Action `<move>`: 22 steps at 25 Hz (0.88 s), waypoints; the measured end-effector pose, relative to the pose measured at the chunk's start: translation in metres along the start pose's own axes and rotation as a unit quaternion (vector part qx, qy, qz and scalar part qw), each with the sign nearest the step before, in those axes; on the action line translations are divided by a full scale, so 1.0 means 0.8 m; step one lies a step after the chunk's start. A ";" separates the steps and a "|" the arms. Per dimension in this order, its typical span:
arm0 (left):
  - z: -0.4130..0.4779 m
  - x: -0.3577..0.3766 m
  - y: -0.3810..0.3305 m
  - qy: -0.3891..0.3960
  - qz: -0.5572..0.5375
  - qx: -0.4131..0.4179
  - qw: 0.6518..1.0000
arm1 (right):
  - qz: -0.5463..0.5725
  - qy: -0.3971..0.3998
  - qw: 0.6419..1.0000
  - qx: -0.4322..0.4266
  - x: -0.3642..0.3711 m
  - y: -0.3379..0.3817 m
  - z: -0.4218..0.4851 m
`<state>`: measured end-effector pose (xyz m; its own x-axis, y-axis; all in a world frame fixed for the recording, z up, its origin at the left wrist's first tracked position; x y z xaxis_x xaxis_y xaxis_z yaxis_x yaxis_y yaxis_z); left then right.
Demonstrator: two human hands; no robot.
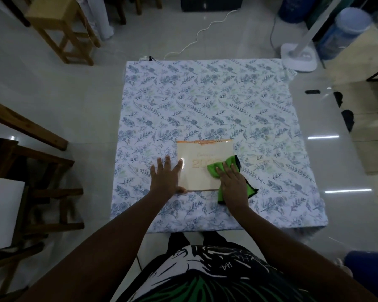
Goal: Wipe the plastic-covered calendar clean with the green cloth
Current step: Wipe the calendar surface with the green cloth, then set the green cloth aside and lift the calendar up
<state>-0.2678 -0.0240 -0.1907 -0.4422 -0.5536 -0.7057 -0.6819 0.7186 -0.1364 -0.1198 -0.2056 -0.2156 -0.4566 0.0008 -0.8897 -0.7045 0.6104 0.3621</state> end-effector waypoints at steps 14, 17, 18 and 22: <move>0.012 0.036 -0.084 -0.067 -0.004 0.134 0.989 | -0.029 0.025 0.991 0.130 -0.044 -0.129 -0.032; 0.012 0.040 -0.085 -0.069 -0.006 0.131 0.989 | -0.036 0.017 0.986 0.164 -0.041 -0.120 -0.030; 0.011 0.039 -0.083 -0.075 -0.019 0.130 0.988 | -0.027 -0.015 0.988 0.153 -0.044 -0.110 -0.029; 0.003 0.022 -0.072 -0.140 -0.125 0.034 0.982 | 0.083 -0.063 0.994 0.039 -0.050 -0.058 -0.009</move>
<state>-0.2348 -0.0741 -0.1969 -0.0812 -0.5858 -0.8064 -0.7047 0.6059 -0.3692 -0.0731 -0.2396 -0.1949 -0.4869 0.2028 -0.8496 -0.5792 0.6531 0.4879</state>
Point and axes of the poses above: each hand's wrist, its own z-axis towards the middle knuckle, its own x-axis out of the palm, y = z × x, the point moved 1 cm from there along z, towards the middle knuckle, and after that the axes turned 12 degrees about y, right-handed, at the moved point
